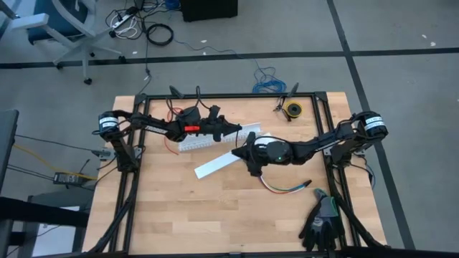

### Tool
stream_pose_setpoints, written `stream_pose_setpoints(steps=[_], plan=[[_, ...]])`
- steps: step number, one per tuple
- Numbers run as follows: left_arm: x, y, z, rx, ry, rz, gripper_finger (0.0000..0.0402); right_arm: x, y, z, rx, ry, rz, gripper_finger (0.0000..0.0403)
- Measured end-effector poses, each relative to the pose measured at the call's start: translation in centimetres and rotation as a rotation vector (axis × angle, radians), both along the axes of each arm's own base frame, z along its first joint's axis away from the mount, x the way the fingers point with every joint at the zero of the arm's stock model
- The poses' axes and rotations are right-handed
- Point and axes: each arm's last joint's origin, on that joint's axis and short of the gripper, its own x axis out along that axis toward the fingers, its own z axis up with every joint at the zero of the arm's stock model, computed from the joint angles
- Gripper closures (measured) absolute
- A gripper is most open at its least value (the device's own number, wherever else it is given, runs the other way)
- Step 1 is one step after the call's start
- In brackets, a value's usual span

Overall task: Ziptie cables
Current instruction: Prepare the black zip tie

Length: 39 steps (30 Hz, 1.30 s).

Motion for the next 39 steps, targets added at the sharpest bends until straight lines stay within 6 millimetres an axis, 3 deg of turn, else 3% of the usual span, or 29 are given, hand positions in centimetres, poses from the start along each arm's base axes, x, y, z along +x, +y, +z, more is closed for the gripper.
stream_pose_setpoints(steps=[3, 9, 22, 30, 39], plan=[[-0.1, 0.1, 0.0, -0.05, 0.007, -0.034, 0.04, -0.2, 0.0, -0.1, -0.253, 0.072, -0.072, 0.0381], [-0.1, 0.0, -0.1, -0.182, 0.027, -0.099, 0.04, -0.2, 0.2, -0.2, -0.648, 0.207, 0.004, 0.0381], [0.0, -0.3, -0.1, -0.249, 0.044, -0.118, 0.04, -0.4, 0.9, 0.0, -0.732, 0.232, -0.062, 0.0377], [0.0, -0.3, -0.6, -0.269, 0.086, -0.108, 0.04, -0.6, 1.7, -0.2, -0.728, 0.242, -0.04, 0.0335], [0.2, -0.5, -0.5, -0.283, 0.076, -0.056, 0.04, -0.4, 0.6, -0.2, -0.817, 0.278, -0.014, 0.0302]])
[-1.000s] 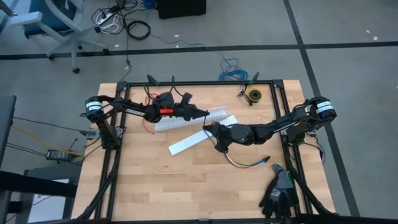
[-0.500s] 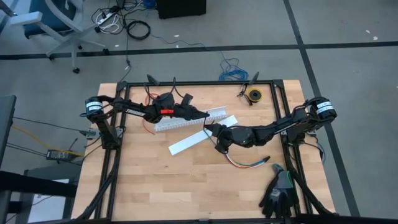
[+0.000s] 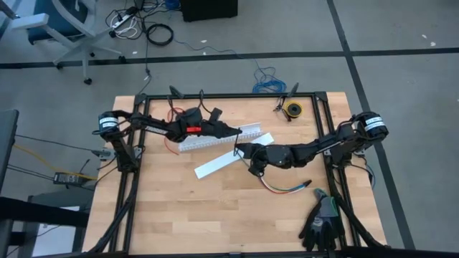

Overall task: Ziptie cables
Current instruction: Prepare the black zip tie

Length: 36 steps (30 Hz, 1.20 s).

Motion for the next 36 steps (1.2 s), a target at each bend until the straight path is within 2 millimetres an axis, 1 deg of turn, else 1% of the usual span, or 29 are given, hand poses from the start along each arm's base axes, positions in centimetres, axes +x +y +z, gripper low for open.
stream_pose_setpoints(steps=[4, 9, 15, 18, 22, 28, 36], plan=[[0.1, -0.3, 0.0, -0.001, 0.0, 0.009, 0.04, 0.1, -0.2, 0.1, 0.008, -0.012, 0.033, 0.0307], [0.1, -0.2, 0.0, 0.0, -0.005, 0.036, 0.04, 0.2, 0.0, 0.1, 0.026, -0.013, 0.102, 0.0326], [0.2, -0.5, 0.1, 0.005, -0.012, 0.058, 0.04, 0.3, -0.9, 0.1, 0.04, -0.014, 0.101, 0.0352], [0.5, -0.7, 0.6, 0.023, -0.03, 0.053, 0.04, 0.4, -1.2, 0.1, 0.089, -0.027, 0.13, 0.0362], [1.0, -0.7, 1.5, 0.063, -0.064, 0.051, 0.04, 0.4, -1.2, 0.1, 0.146, -0.047, 0.127, 0.0369], [1.6, -0.6, 2.7, 0.108, -0.097, 0.056, 0.04, 0.4, -1.0, 0.1, 0.251, -0.074, 0.147, 0.0371], [1.6, -0.6, 2.8, 0.187, -0.103, 0.067, 0.04, 0.5, -1.0, 0.3, 0.561, -0.197, 0.092, 0.0371]])
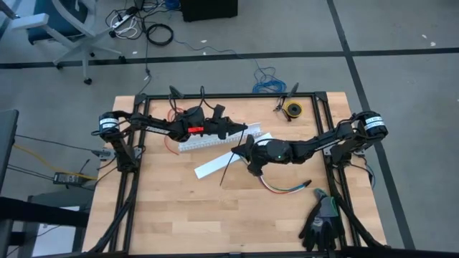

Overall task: Ziptie cables
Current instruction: Prepare the black zip tie

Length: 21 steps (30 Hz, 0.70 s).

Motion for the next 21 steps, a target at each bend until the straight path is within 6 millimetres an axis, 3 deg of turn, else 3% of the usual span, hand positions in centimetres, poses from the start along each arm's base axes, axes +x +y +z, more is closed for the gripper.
stream_pose_setpoints(steps=[10, 21], plan=[[-0.02, 0.09, 0.06, 0.238, -0.015, 0.048, 0.0399, 0.09, -0.18, 0.43, 0.477, -0.147, -0.083, 0.0376], [-0.24, 0.74, 0.13, 0.319, -0.027, 0.073, 0.04, 0.19, -0.45, 0.31, 0.808, -0.16, -0.052, 0.0378]])
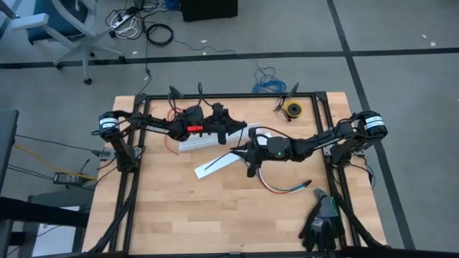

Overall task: Ziptie cables
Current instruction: Prepare the black zip tie

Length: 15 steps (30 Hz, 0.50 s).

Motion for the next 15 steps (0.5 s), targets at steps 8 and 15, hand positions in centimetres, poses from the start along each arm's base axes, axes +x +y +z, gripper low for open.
stream_pose_setpoints(steps=[8, 15], plan=[[-0.12, 0.58, -0.03, -0.007, 0.001, 0.054, 0.04, 0.04, 0.16, 0.03, 0.13, -0.009, 0.09, 0.0378], [-0.04, 0.39, -0.01, -0.022, -0.002, 0.091, 0.0399, 0.06, -0.12, -0.01, 0.13, -0.005, 0.083, 0.038]])
